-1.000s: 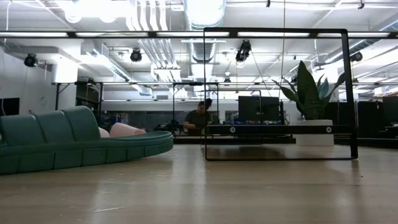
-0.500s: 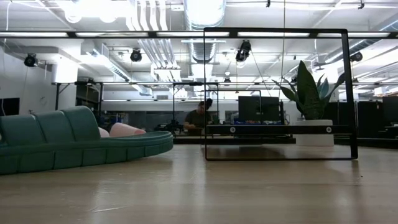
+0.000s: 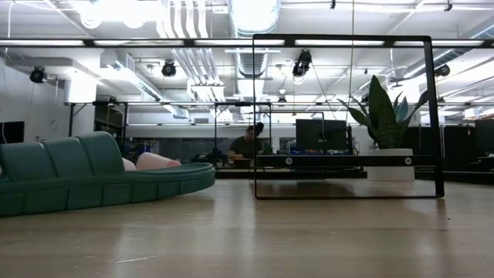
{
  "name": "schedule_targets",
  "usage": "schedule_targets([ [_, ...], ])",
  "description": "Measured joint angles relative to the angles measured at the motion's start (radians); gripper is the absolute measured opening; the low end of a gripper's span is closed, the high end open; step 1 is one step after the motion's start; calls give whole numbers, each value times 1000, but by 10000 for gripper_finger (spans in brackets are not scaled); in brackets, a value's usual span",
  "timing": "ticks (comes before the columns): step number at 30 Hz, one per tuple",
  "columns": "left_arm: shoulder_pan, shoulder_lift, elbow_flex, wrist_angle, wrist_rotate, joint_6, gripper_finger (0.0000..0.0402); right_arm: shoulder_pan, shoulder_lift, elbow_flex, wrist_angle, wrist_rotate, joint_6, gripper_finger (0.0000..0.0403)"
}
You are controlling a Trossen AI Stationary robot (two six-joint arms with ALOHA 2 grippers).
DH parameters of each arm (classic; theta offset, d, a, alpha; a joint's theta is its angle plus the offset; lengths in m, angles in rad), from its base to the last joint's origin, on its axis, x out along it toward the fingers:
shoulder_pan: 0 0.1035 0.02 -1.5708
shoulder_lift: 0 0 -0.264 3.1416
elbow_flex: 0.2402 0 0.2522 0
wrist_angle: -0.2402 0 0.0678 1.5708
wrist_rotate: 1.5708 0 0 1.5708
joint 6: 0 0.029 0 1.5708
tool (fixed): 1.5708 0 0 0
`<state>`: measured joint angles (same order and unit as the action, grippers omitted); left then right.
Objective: Pick and place slides into the shelf
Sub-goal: Put the right green slipper on the shelf
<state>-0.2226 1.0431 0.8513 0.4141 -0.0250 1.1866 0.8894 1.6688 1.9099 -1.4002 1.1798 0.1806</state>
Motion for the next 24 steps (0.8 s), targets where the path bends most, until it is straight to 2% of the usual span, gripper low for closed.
schedule_targets([
  [4,-2,13,0,-3,7,1,232,0,0,0,0,-2,-5,47],
  [7,-2,20,0,-3,7,6,202,0,0,0,0,-4,-5,47],
  [12,-2,29,0,-6,5,11,114,0,0,0,-1,-5,-5,47],
  [16,-3,23,0,-2,-54,51,27,0,0,0,-3,3,-5,47],
  [20,-3,15,0,5,-73,51,19,-2,0,1,0,1,4,58],
  [24,-3,13,0,6,-83,52,19,-1,0,1,4,27,73,118],
])
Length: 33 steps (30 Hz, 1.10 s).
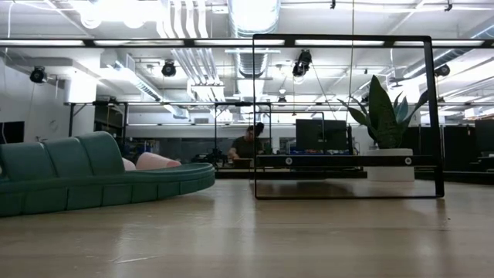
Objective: Pick and place slides into the shelf
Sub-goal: Put the right green slipper on the shelf
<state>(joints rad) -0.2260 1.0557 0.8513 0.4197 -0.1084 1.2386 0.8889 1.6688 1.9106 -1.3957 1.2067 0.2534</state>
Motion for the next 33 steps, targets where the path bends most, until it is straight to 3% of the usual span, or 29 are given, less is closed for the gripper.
schedule_targets([
  [6,0,-22,0,0,-55,2,19,1,0,0,-4,-1,21,200],
  [11,0,-62,0,-14,-114,11,19,1,0,0,-27,0,16,233],
  [15,0,-96,-2,-49,-223,44,19,1,-8,0,-72,12,84,237],
  [21,2,-104,-7,-73,-373,60,19,1,-10,0,-85,96,334,225],
  [33,4,-95,-19,-116,-426,88,19,6,-12,0,-123,130,386,219],
])
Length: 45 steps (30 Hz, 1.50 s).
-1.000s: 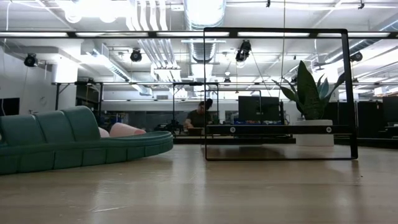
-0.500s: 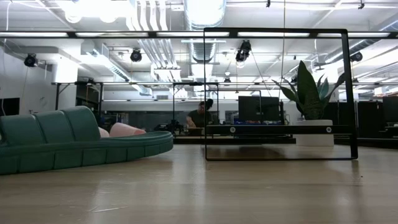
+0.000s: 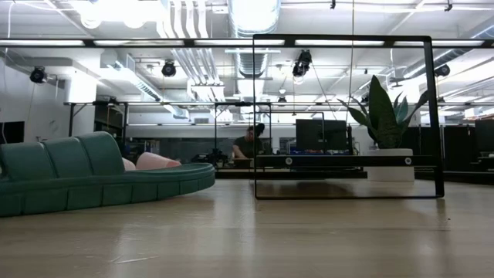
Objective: Pick and place slides into the shelf
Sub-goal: Put the right green slipper on the shelf
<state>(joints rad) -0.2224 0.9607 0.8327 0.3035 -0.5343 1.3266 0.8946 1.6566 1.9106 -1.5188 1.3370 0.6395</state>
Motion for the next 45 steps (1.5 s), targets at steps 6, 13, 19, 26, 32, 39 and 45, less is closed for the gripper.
schedule_targets([
  [6,12,3,-61,-9,-2,55,18,2,-1,0,0,0,68,219],
  [13,126,47,-121,-21,117,41,18,2,-2,0,0,0,60,219],
  [19,311,107,-122,-56,394,46,18,2,-4,0,1,1,59,219],
  [26,522,184,-112,61,557,90,18,2,-19,-1,1,2,59,219],
  [32,629,333,-90,58,654,106,18,1,-29,-1,2,3,59,219],
  [39,673,496,-4,89,661,176,18,0,-32,-1,3,3,59,219],
  [45,721,606,79,78,680,183,18,0,-32,-1,3,1,58,219],
])
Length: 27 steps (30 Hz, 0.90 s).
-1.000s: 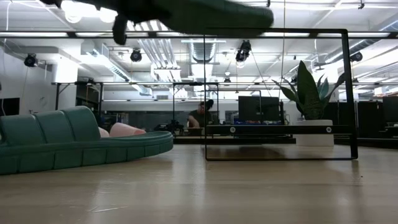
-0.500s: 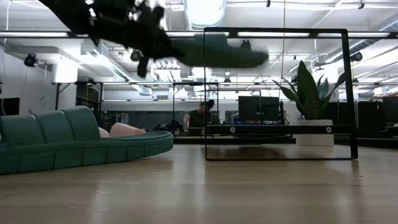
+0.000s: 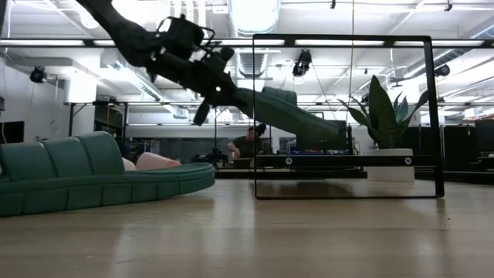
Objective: Pick and place slides into the shelf
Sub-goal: Put the right green slipper on the shelf
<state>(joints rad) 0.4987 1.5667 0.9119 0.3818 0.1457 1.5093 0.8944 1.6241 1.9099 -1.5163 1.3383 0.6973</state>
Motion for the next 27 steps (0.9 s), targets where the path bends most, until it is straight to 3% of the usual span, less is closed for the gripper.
schedule_targets([
  [19,45,128,55,-61,4,32,21,0,0,0,-24,-3,-2,219],
  [27,47,123,57,-74,3,-64,98,0,0,0,-24,-3,-2,219],
])
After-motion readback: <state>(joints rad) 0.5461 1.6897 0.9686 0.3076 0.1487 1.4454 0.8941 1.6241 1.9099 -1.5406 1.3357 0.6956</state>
